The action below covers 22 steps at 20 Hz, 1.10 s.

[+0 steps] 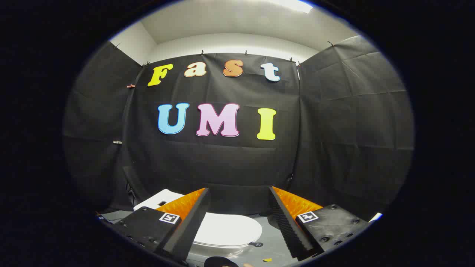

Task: Open the toilet lid.

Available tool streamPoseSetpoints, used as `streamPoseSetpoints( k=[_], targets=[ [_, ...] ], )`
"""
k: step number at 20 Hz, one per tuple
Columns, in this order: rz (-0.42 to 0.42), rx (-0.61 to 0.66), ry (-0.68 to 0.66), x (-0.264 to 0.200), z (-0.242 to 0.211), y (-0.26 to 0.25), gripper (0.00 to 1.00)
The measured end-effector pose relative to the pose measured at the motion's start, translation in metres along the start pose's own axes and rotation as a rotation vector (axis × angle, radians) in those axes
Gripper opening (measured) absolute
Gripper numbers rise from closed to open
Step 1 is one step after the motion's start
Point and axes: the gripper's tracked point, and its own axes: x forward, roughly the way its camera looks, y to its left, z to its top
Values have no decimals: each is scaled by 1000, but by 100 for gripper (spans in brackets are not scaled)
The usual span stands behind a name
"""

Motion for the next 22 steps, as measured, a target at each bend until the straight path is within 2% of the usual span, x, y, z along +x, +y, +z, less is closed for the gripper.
streamPoseSetpoints(
  k=[11,22],
  targets=[
    [-15,24,-8,-6,10,0,98],
    [-19,38,-27,-17,45,0,98]
  ],
)
